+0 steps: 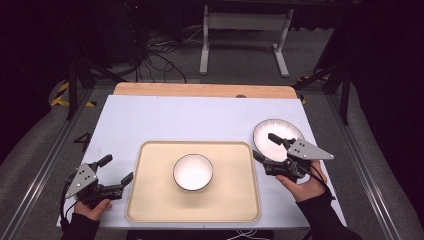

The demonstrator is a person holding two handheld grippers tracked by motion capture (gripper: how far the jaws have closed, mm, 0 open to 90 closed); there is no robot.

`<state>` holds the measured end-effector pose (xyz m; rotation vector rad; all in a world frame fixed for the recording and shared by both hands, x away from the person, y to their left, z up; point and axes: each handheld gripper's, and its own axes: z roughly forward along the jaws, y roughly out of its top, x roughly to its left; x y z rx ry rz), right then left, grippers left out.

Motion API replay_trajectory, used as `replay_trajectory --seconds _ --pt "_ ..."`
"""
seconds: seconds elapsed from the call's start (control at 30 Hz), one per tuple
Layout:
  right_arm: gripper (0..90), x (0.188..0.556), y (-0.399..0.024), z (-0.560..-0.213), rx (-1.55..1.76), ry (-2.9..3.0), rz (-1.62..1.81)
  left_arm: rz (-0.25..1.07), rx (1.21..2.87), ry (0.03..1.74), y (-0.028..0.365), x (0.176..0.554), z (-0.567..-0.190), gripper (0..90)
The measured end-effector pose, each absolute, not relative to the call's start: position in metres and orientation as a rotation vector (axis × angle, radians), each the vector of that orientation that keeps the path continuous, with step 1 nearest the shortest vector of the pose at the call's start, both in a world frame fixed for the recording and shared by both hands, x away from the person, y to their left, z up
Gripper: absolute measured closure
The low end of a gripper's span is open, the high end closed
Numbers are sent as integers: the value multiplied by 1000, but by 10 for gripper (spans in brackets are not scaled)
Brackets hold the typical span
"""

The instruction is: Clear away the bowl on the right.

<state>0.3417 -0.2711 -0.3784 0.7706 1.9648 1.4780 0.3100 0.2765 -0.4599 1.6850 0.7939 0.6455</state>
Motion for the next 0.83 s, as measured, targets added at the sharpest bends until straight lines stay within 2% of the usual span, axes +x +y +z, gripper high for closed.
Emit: replay_trajectory --seconds 0.33,0.63,0.83 --pt "217 339 -298 -407 845 1914 1452 645 1684 797 276 310 -460 66" --pt "214 336 -305 -430 894 1905 1443 645 1680 789 276 310 -460 66" --pt "214 335 -304 -432 874 1905 1443 644 1680 789 276 310 -460 66"
